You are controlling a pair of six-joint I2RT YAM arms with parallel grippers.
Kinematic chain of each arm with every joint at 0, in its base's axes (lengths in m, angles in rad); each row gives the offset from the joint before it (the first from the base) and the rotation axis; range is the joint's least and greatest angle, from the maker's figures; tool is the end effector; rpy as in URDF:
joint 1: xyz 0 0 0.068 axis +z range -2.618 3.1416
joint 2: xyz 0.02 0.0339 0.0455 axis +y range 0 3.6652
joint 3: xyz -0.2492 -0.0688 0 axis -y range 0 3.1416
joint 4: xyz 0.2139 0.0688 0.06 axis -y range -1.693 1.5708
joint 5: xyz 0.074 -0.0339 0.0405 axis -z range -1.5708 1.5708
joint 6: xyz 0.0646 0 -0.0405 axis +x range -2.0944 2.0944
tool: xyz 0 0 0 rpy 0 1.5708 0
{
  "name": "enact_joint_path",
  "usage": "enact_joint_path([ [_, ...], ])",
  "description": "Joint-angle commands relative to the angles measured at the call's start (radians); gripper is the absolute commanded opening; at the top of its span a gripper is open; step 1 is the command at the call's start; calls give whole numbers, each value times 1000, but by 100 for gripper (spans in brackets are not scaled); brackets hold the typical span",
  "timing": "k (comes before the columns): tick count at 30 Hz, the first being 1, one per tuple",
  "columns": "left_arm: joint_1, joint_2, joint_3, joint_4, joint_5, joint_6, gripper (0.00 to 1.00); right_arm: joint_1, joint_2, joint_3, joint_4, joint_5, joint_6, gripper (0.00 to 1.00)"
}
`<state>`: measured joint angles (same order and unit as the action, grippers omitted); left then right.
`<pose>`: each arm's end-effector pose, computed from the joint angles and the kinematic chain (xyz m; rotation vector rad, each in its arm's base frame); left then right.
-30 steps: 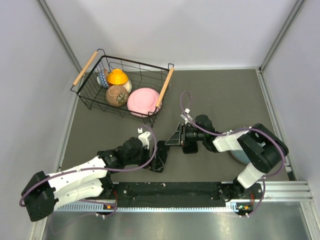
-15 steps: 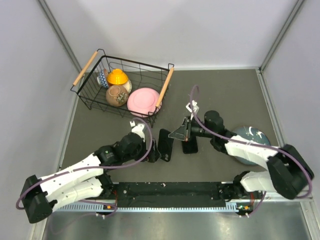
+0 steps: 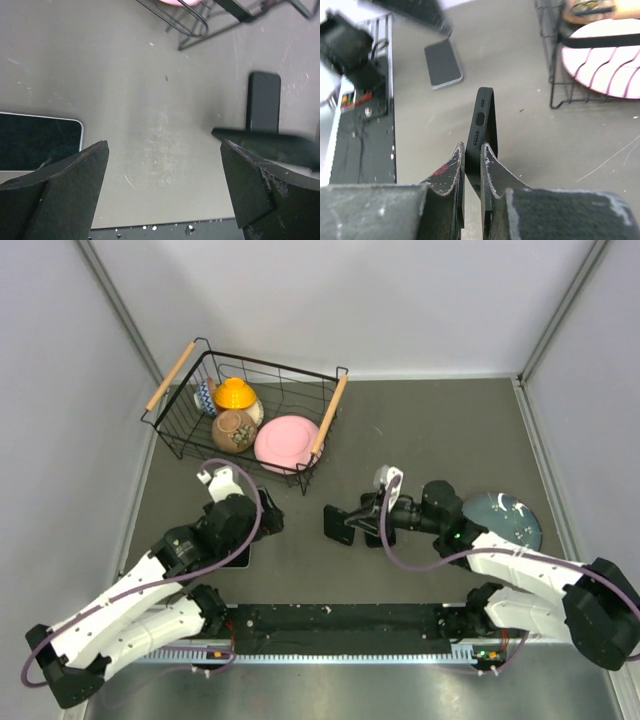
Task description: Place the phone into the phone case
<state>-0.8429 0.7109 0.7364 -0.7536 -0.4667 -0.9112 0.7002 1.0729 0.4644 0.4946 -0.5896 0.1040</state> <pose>0.1160 -0.0865 0.2539 -0.3134 2.2193 -0.4293 0.1586 0.1806 0.2449 -0.9537 1.5124 1.0848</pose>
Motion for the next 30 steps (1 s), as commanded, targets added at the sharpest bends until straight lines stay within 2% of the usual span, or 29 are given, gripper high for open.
enact_joint_path([
  [1,120,24,44,-102,-9,-49,99,73,-18,-64,139,-76,-282,7],
  [5,325,35,17,-115,83,-83,99,201,-4,-69,21,-61,-592,6],
  [10,427,42,11,-176,27,-228,99,304,47,-72,-30,5,-717,5],
  [14,505,97,20,-254,4,-313,99,412,110,-23,-181,141,-851,6],
  [17,566,153,27,-294,43,-373,99,459,154,-12,-231,212,-871,7],
  [22,654,187,-15,-247,177,-380,99,487,200,-43,-172,252,-839,14],
  [26,668,142,-72,-262,152,-495,99,525,254,-32,-188,335,-823,18],
  [30,679,148,-106,-268,152,-551,99,525,272,-40,-191,338,-816,28],
])
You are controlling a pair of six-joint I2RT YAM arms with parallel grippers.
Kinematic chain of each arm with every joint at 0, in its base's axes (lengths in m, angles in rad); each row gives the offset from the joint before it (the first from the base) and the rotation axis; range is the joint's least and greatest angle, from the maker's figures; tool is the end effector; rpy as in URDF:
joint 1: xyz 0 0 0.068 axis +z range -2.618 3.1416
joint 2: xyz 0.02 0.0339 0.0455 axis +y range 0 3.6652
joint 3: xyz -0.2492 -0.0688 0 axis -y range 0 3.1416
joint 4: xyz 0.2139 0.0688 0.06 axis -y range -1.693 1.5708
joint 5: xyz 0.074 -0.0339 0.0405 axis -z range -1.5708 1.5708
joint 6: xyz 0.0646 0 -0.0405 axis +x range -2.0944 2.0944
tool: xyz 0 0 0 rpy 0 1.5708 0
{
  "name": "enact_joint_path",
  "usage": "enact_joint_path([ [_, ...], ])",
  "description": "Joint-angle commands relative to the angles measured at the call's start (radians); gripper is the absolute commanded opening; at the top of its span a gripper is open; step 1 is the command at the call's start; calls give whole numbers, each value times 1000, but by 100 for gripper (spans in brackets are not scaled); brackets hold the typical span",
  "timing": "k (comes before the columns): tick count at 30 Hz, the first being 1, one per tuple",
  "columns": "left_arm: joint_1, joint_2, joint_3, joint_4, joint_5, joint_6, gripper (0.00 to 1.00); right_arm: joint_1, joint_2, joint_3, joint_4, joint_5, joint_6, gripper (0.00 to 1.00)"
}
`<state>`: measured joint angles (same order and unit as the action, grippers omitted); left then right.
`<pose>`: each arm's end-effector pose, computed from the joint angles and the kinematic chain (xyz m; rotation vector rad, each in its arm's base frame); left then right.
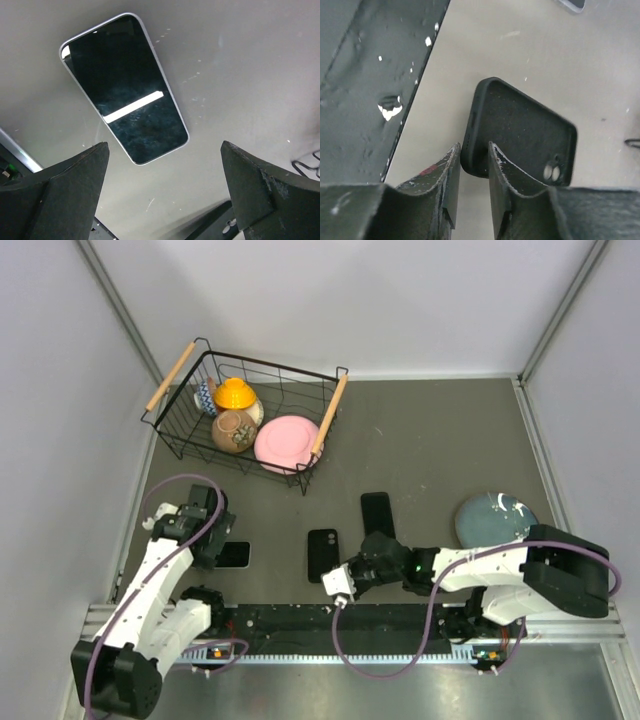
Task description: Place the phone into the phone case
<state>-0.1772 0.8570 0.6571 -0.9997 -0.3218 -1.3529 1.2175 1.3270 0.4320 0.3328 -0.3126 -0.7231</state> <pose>0.1291 -0.0024 0.1921 -1.5394 2.1640 -0.0344 0.0696 0.2462 0.1538 -1.8868 1.0647 0.6213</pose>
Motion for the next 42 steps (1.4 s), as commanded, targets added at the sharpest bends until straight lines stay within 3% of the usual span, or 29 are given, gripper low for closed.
enact_joint_path([
  [1,13,11,-27,-36,3,-115,99,7,17,-3,-29,58,14,34],
  [6,16,76,-25,-60,-8,-144,99,8,8,17,-46,52,63,50],
  [9,27,99,-34,-50,4,-149,99,8,-23,62,-113,43,128,74],
  [12,36,112,-54,-22,23,-163,99,8,-92,73,-152,18,177,88],
  [16,54,163,-54,-8,38,-155,99,8,-202,71,-126,90,296,98],
  [20,68,224,-36,-31,32,-169,98,8,-265,106,-129,207,470,99],
  [22,79,252,-30,-33,39,-164,98,8,-276,145,-207,294,583,99],
  [24,93,267,-28,-22,46,-163,98,8,-266,221,-321,335,638,99],
  [28,111,286,-36,23,44,-155,98,8,-249,235,-301,381,709,99],
  [37,125,338,-1,50,4,-147,99,8,-158,289,-330,316,826,99],
  [42,137,375,-8,79,18,-140,99,8,-129,372,-456,316,857,99],
])
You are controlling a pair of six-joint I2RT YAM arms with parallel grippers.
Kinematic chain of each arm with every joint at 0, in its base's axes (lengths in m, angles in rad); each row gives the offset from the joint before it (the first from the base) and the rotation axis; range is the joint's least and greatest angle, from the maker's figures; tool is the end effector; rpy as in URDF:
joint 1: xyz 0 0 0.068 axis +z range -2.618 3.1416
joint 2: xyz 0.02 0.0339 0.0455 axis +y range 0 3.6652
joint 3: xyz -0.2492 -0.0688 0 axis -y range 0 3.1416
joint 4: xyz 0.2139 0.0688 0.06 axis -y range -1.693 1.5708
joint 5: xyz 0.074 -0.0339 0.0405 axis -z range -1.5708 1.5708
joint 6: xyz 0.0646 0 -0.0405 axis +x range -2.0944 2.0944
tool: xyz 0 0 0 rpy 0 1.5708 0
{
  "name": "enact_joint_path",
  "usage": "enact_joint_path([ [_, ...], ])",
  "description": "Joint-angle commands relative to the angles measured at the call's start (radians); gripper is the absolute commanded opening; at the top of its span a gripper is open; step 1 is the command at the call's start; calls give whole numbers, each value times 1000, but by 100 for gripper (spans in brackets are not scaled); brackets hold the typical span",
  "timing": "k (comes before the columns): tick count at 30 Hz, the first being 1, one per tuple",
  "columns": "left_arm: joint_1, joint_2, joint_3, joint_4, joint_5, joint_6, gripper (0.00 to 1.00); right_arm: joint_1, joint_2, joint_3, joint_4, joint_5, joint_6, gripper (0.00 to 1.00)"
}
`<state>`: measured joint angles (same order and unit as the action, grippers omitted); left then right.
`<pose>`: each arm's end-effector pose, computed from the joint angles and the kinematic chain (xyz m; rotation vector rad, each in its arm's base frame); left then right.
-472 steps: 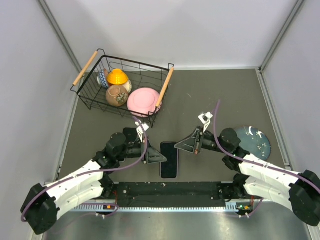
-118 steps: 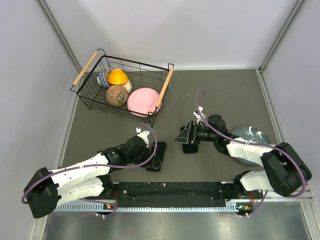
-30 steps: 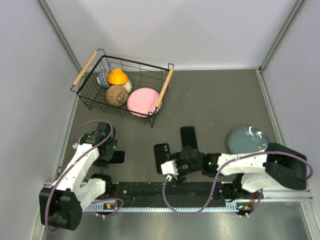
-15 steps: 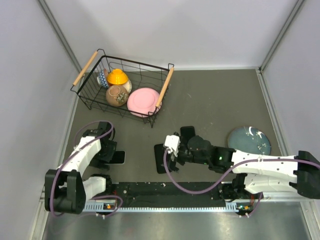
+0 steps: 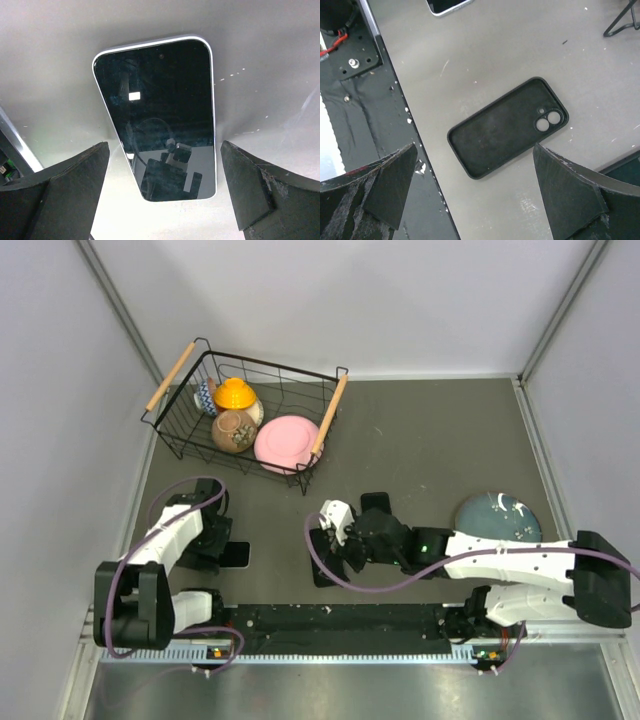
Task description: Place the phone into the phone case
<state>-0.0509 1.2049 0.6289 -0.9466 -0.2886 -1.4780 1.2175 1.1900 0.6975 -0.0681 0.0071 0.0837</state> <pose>0.1502 0.0108 0.1442 -1.9034 2.1831 0.2554 0.0909 0.2453 0.2229 -1.1925 1.8813 0.7397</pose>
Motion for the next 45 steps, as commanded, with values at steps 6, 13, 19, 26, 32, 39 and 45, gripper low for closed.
enact_joint_path([
  [6,14,81,17,-10,5,-48,97,8,-45,94,-49,92,41,99],
  [13,19,74,-31,17,49,-62,82,8,-168,-1,-13,234,47,99],
  [19,19,84,-18,-6,58,-18,75,8,-188,-29,-10,439,94,99],
  [26,17,70,-8,20,118,131,41,-29,-187,-10,-16,471,178,99],
  [32,14,18,-11,11,187,284,26,-72,-185,0,-1,441,283,99],
  [39,8,-134,-84,81,224,455,0,-84,-220,-33,25,447,390,98],
  [45,3,-353,-126,141,250,556,0,-130,-214,-72,125,297,442,97],
])
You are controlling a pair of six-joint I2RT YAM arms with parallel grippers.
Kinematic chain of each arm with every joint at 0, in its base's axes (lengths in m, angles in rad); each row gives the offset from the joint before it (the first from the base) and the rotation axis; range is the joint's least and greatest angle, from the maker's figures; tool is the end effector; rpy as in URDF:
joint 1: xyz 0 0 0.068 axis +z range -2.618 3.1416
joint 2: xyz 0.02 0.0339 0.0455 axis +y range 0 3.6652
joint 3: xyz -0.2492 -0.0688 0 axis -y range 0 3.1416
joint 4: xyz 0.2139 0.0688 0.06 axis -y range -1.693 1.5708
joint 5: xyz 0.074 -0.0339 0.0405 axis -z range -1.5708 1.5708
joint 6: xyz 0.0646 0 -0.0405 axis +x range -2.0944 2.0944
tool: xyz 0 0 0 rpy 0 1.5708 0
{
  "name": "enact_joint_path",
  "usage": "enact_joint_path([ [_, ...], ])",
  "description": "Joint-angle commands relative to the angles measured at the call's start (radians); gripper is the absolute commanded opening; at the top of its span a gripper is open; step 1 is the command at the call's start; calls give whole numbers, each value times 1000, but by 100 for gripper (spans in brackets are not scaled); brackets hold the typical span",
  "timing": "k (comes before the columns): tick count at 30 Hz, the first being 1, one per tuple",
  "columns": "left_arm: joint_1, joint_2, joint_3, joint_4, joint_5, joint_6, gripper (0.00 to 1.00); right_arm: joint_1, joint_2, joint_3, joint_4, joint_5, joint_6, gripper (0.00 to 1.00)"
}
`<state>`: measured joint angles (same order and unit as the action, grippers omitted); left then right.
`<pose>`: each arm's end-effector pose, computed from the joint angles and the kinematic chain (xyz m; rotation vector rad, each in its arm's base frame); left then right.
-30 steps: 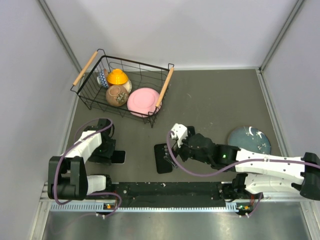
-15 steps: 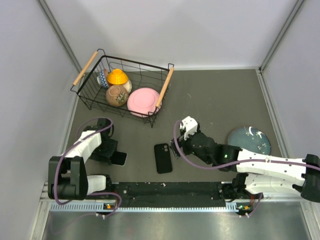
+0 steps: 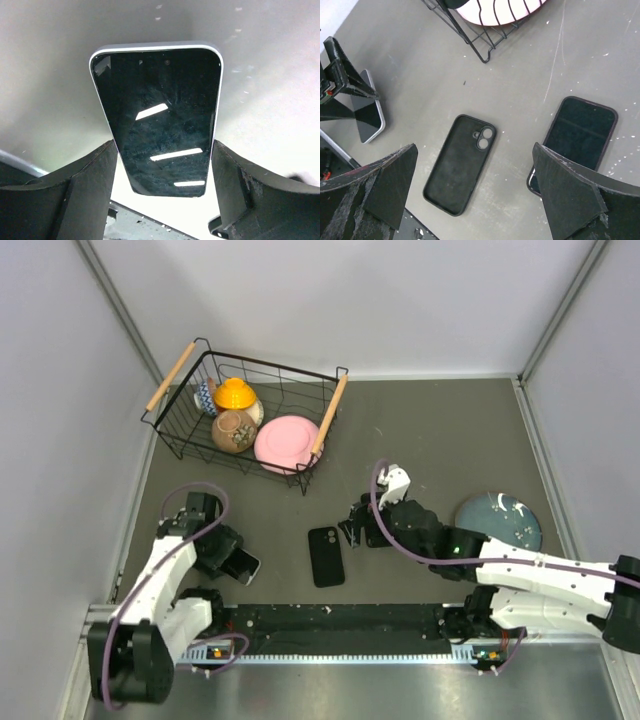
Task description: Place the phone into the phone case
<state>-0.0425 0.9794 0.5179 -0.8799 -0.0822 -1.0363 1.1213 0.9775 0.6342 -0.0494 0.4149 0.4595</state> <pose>0.1309 -0.0003 0.1441 -1.3955 2.5445 -0.0693 0.1213 0.1916 0.2537 -0.3769 1.9473 0.6418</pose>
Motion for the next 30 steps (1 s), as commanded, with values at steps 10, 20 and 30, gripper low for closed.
enact_joint_path([
  [10,-10,-303,-104,280,347,268,0,-41,280,74,327,-537,160,74],
  [20,-51,-298,-162,450,604,337,0,-41,556,134,543,-715,324,56],
  [30,-215,-254,-137,496,515,279,0,-38,627,159,540,-700,353,49],
])
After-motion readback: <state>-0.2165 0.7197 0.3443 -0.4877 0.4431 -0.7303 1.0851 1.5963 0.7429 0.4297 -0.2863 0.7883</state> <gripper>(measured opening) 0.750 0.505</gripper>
